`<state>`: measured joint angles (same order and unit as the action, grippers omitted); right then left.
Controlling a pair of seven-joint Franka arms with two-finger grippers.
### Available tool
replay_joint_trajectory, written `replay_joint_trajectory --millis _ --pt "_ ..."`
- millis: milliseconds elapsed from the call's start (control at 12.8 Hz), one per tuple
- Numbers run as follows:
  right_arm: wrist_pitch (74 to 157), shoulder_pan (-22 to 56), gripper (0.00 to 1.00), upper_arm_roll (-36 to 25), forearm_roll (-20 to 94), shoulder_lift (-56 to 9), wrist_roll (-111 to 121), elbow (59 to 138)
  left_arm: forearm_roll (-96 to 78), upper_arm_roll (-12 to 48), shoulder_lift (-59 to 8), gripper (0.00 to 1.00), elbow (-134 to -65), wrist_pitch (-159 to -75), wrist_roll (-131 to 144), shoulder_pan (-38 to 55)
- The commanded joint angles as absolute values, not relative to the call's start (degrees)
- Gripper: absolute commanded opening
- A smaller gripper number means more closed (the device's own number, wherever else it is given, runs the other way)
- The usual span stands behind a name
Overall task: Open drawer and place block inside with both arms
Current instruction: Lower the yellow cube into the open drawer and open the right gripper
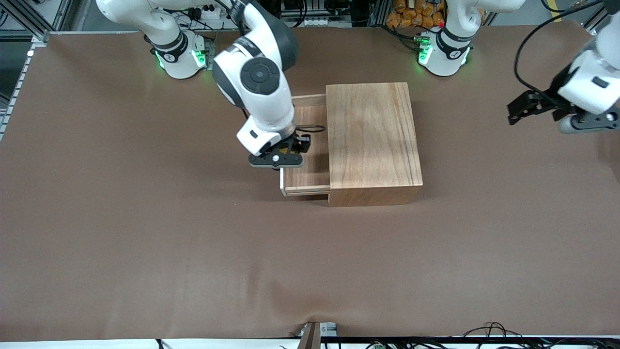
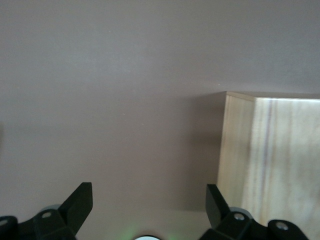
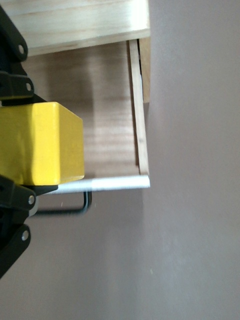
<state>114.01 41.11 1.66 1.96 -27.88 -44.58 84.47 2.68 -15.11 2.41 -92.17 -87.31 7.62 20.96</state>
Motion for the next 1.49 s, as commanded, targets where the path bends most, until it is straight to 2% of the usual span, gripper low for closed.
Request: replay_joint_trajectory --millis 0,235,313,391,470,548,704,861,1252,1409 --pt "121.9 45.0 0.05 0.9 0.7 -29.1 -49.5 89.1 3.8 -14.2 2.6 1.0 -90.1 -87.6 5.2 20.6" --pt "125.8 46.8 0.06 0.9 -1.0 -29.8 -49.9 92.7 3.2 -14.4 1.7 1.0 -88.5 -87.6 4.2 20.1" --pt "125.8 47.0 0.1 0.9 -1.0 -29.8 -50.9 92.7 2.7 -14.5 1.6 1.0 -88.7 -87.7 2.5 20.0" --pt "125.7 47.0 0.31 0.9 -1.0 -30.1 -51.8 92.6 2.6 -14.3 1.5 1.0 -88.9 -87.2 0.1 19.5" --pt "125.7 47.0 0.85 0.9 -1.0 -30.1 -52.4 92.5 2.4 -13.9 1.5 1.0 -88.9 -85.5 -0.5 18.6" --pt "125.7 46.9 1.0 0.9 -1.0 -30.1 -53.2 92.4 0.6 -12.0 1.7 1.0 -89.0 -85.0 -0.8 14.6" --pt "125.2 46.2 1.0 0.8 -1.0 -29.6 -53.5 90.8 -2.4 -2.5 1.8 1.0 -89.6 -85.0 -3.8 2.2" --pt "122.4 44.4 1.0 0.5 -0.8 -28.1 -53.3 88.9 -1.9 2.2 2.5 1.0 -90.9 -83.9 -2.9 -1.4" --pt "109.1 35.5 1.0 0.5 -0.3 -21.9 -52.7 84.9 1.4 4.7 5.1 1.0 -93.2 -83.5 0.6 -1.9" --pt "105.1 31.0 1.0 0.6 -0.2 -19.3 -43.6 84.9 1.4 4.7 5.2 1.0 -93.2 -84.0 0.7 -2.0"
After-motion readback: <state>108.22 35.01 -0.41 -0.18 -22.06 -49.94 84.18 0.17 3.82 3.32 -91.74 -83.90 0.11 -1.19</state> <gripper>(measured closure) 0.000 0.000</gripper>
